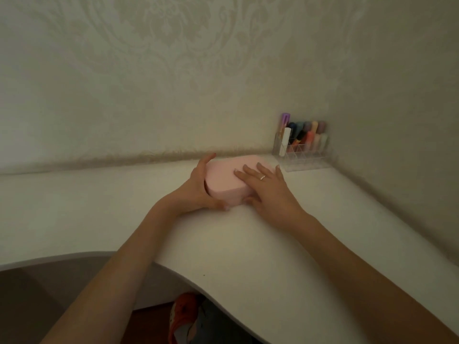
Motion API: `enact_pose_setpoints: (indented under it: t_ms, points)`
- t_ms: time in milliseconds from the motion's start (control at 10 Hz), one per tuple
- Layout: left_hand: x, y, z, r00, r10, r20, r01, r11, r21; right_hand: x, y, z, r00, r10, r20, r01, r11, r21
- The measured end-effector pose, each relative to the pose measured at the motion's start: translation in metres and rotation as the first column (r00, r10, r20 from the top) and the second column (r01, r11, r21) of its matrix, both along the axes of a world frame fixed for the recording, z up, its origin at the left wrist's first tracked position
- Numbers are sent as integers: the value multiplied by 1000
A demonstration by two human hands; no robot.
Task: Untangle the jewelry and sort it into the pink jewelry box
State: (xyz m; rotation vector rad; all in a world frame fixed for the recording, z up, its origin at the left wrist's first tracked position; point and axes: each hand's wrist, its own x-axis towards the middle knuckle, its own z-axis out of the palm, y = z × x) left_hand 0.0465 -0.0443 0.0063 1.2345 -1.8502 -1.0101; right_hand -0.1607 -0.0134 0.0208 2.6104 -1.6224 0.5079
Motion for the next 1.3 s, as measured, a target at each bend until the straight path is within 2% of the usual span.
enact_pose_setpoints:
  t_ms: [100,200,300,400,500,600,700,900,1100,1200,1300]
  points:
    - [-7,-6,-4,987,123,-103,-126,992,-23,-3,-25,4,998,47,50,-48,998,27]
    - [-11,-16,0,976,199,-86,-200,980,1,-16,-46,11,990,95,105,-108,986,125]
    - [-16,-31,3,973,218,-77,-216,976,38,-15,-59,-2,982,92,162,-91,996,-18]
    - [-23,-46,5,972,214,-102,-209,976,54,-14,-75,-10,974,83,212,-66,994,-86]
    - [-24,-60,3,968,200,-151,-194,979,57,-23,-90,-13,979,108,174,-90,990,-107]
    - [-20,-70,-4,968,174,-180,-171,985,30,-23,-92,-22,992,87,92,-67,977,-204]
    - [-21,-73,-10,963,163,-216,-167,986,-2,-20,-92,-29,999,11,31,-2,961,-275]
    - [-48,-70,-9,978,172,-117,-182,980,-80,-36,-92,-34,988,-120,93,142,948,-284]
    - [-49,-74,-14,980,178,-95,-188,976,-111,-39,-91,-29,985,-75,153,107,973,-207]
    - [-44,-71,-3,993,113,-23,-114,991,-65,-36,-86,-9,956,-68,285,74,997,-7]
    - [-22,-67,29,992,88,-96,-97,991,-94,-41,-72,56,646,-72,760,-38,991,126]
